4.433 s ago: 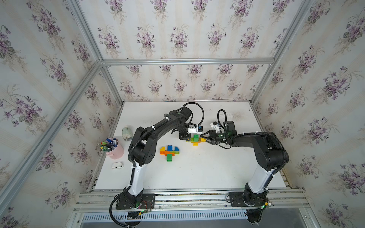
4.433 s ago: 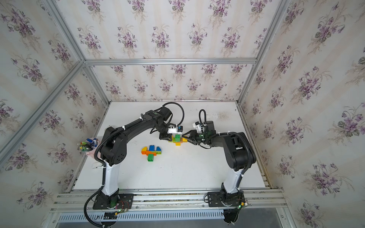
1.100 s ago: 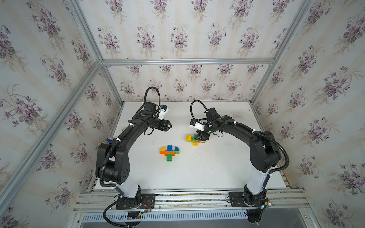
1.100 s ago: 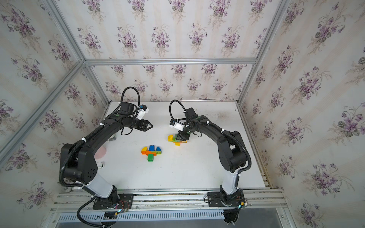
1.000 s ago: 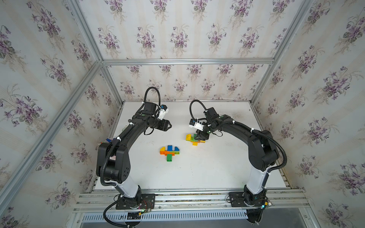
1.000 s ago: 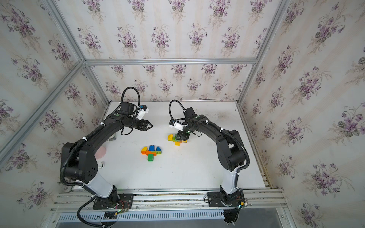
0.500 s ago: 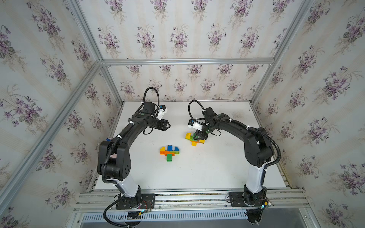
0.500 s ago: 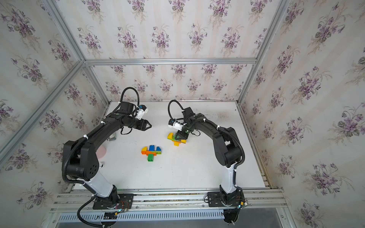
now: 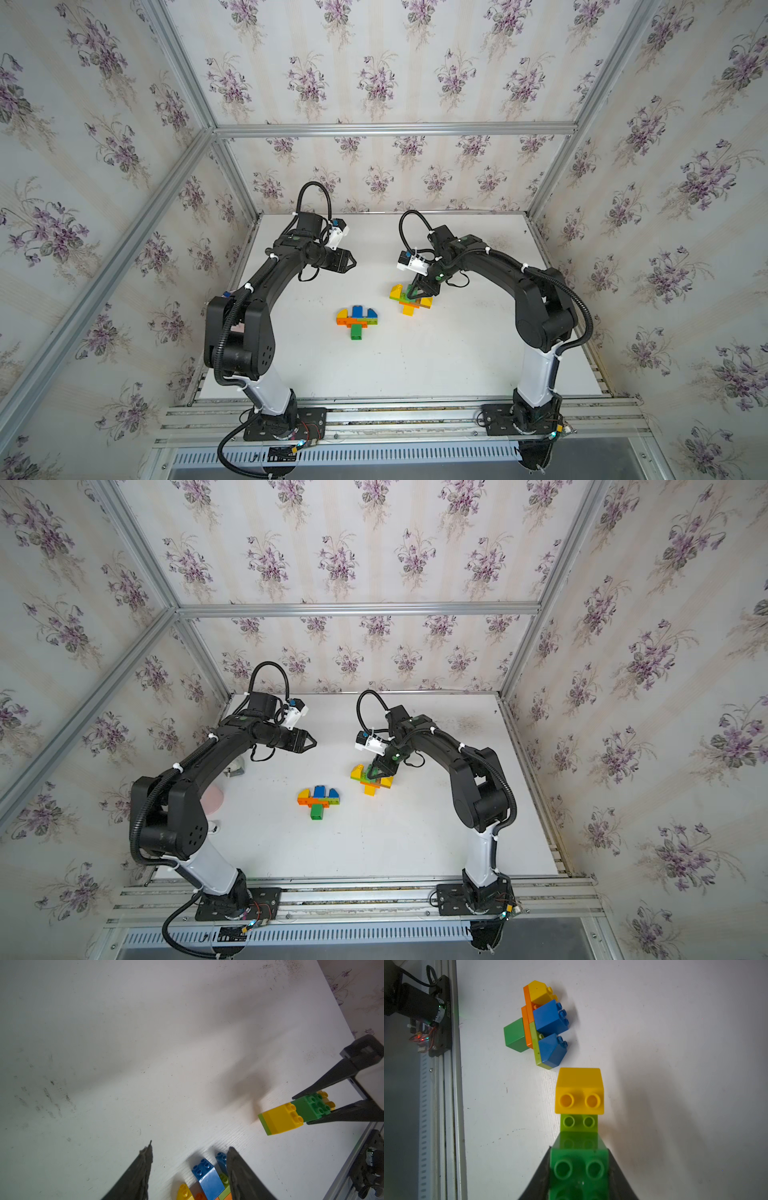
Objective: Assemble a fork with lego
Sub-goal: Adjust the lego brick at the center of the board.
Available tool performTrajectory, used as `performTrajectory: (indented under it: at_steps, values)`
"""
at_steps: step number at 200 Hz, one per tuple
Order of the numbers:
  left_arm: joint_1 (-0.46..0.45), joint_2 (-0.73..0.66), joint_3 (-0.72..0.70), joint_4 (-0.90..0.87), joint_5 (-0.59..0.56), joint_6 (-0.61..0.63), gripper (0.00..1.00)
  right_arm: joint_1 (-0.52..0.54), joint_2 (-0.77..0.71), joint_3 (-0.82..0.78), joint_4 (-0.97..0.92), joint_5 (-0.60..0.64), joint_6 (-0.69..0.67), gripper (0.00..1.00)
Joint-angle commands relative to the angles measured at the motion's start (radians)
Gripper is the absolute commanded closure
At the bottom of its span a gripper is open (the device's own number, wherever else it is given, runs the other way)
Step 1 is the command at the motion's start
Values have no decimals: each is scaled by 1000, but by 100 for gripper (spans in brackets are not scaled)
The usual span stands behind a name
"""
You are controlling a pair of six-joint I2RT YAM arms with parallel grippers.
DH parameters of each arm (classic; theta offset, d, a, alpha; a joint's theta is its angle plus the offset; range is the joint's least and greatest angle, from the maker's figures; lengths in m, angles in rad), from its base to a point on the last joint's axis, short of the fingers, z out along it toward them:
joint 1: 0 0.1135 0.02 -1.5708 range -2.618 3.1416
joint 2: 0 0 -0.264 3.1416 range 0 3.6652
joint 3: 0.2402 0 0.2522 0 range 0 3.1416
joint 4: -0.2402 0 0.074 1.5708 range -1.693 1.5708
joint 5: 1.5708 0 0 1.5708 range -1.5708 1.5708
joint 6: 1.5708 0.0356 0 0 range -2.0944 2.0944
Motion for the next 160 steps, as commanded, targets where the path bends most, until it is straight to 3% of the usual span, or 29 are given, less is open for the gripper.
performTrajectory:
  at_steps: [1,101,160]
  values:
    - [3,8,11,-21,16,7,41,0,-9,-15,-37,-81,3,74]
    - [38,22,-18,-19,131,13,41,-1,76,-14,-88,-125,18,69]
    - [43,39,-9,-52,188,47,38,-3,125,26,-139,-140,15,55]
